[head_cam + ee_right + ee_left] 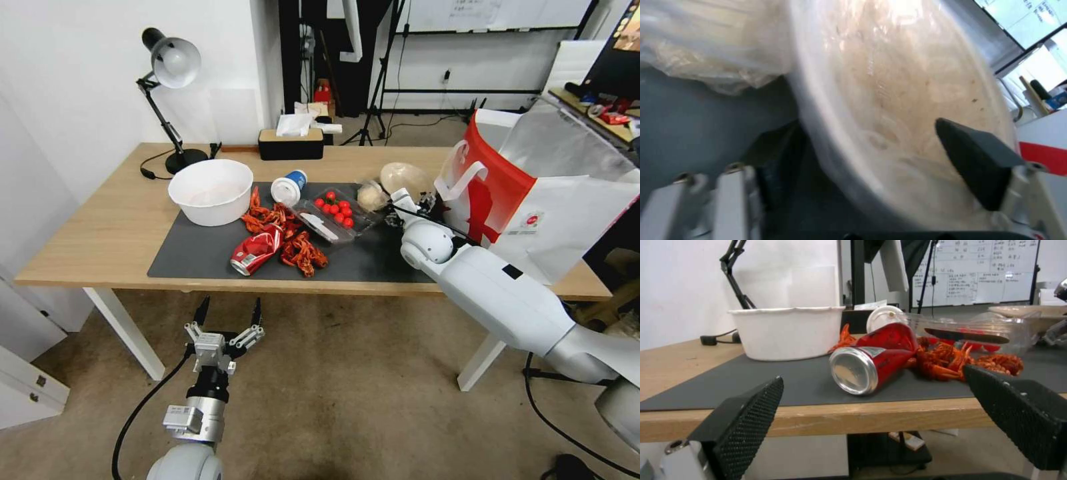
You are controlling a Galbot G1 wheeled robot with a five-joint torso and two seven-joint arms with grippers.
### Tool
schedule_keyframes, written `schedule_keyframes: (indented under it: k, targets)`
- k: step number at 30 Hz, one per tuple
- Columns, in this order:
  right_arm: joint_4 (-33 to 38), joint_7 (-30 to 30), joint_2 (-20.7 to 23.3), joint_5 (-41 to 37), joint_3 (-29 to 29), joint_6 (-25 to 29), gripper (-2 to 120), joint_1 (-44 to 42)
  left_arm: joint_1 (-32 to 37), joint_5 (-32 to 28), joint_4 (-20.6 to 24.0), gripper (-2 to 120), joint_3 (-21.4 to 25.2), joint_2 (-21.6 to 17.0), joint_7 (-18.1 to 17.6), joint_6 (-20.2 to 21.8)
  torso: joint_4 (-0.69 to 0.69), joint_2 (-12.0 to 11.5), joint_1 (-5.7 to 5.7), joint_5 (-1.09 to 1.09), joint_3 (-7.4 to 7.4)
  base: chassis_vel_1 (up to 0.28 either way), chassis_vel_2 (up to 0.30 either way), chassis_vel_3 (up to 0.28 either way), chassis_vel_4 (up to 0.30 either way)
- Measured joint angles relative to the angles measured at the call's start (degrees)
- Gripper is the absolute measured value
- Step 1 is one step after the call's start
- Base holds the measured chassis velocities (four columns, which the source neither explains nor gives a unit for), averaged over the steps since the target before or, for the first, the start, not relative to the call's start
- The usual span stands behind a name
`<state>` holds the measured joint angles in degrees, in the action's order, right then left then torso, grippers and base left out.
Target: Pick up the trash from the table and place it into the takeout bag.
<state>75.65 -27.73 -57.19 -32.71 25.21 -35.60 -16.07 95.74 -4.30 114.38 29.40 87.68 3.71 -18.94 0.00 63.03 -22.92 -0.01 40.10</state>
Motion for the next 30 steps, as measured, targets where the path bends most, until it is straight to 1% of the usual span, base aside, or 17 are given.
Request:
schedule_keyframes:
  k: [1,4,5,8,9,10,11,12,13,14,16,17,19,20,22,25,30]
  targets:
    - [0.0,0.0,0.0,0.0,0.0,0.0,75,0.0,0.0,0.0,0.0,100,0.0,0.0,0.0,0.0,0.0,0.0,0.0,0.0,0.0,0.0,0.0,0.0,0.0]
    - [-0.09,0.11,0.0,-0.16,-0.2,0.08,61,-0.29,-0.12,0.02,0.0,100,-0.02,0.1,-0.01,0.0,0.0,0.0,0.0,0.01,0.0,0.0,0.0,0.0,0.0]
    - [-0.09,0.11,-0.04,-0.22,-0.24,0.08,54,-0.38,-0.17,0.04,0.0,100,-0.06,0.2,-0.01,0.02,-0.01,0.0,0.0,0.0,0.0,0.0,0.0,0.0,0.0]
    - [-0.09,0.1,-0.08,-0.31,-0.29,0.08,51,-0.43,-0.19,0.07,0.0,100,-0.09,0.23,-0.01,0.04,-0.02,0.0,0.0,0.0,0.0,0.0,0.0,0.0,0.0]
    - [0.07,-0.29,-0.24,-1.71,-0.32,0.2,40,-0.45,-0.21,0.18,0.0,100,-0.14,0.3,-0.02,0.12,-0.02,0.0,0.0,-0.01,0.0,0.0,0.0,0.0,0.0]
    - [0.07,-0.29,-0.24,-1.71,-0.32,0.2,40,-0.45,-0.21,0.18,0.0,100,-0.14,0.3,-0.02,0.12,-0.02,0.0,0.0,-0.01,0.0,0.0,0.0,0.0,0.0]
    - [0.15,-0.38,-0.25,-2.01,-0.32,0.2,36,-0.43,-0.19,0.19,0.0,100,-0.14,0.3,-0.03,0.14,-0.03,0.01,0.0,-0.01,-0.01,0.0,0.0,0.0,0.0]
    - [0.37,-0.46,-0.24,-2.34,-0.32,0.21,30,-0.37,-0.15,0.21,0.0,100,-0.13,0.3,-0.04,0.17,-0.03,0.0,0.0,-0.01,0.0,0.0,0.0,0.0,0.0]
    - [0.77,-0.51,-0.15,-2.62,-0.3,0.2,27,-0.32,-0.12,0.23,0.01,100,-0.1,0.3,-0.05,0.19,-0.01,0.0,0.0,0.01,0.0,0.0,0.0,0.0,0.0]
    - [0.77,-0.51,-0.15,-2.62,-0.3,0.2,27,-0.32,-0.12,0.23,0.01,100,-0.1,0.3,-0.05,0.19,-0.01,0.0,0.0,0.01,0.0,0.0,0.0,0.0,0.0]
    - [2.07,-0.97,0.22,-3.56,-0.35,0.16,18,-0.29,-0.04,0.24,0.1,100,-0.07,0.25,-0.06,0.21,0.0,0.0,0.0,0.02,0.0,0.0,0.0,0.0,0.0]
    - [2.07,-0.97,0.22,-3.56,-0.35,0.16,18,-0.29,-0.04,0.24,0.1,100,-0.07,0.25,-0.06,0.21,0.0,0.0,0.0,0.02,0.0,0.0,0.0,0.0,0.0]
    - [3.73,-1.58,0.82,-4.27,-0.71,-0.19,12,-0.32,0.0,0.26,0.27,100,-0.08,0.17,-0.07,0.24,0.01,0.0,0.0,0.02,0.0,0.0,0.0,0.0,0.0]
    - [3.73,-1.58,0.82,-4.27,-0.71,-0.19,12,-0.32,0.0,0.26,0.27,100,-0.08,0.17,-0.07,0.24,0.01,0.0,0.0,0.02,0.0,0.0,0.0,0.0,0.0]
    - [5.6,-2.33,1.63,-4.55,-1.02,-0.78,5,-0.52,0.01,0.26,0.39,100,-0.12,0.06,-0.08,0.26,0.01,-0.01,0.0,0.02,0.01,0.0,0.0,0.0,0.0]
    - [7.61,-3.63,2.48,-5.2,-1.65,-1.57,3,-0.93,0.03,0.26,0.46,100,-0.29,-0.02,-0.09,0.27,0.0,-0.01,0.0,0.02,0.01,0.0,0.0,0.0,0.0]
    - [11.4,-6.01,4.22,-7.14,-3.52,-2.19,3,-2.36,0.19,0.26,0.72,100,-0.59,-0.23,-0.09,0.27,0.0,-0.01,-0.01,0.02,0.01,0.0,0.0,0.0,0.0]
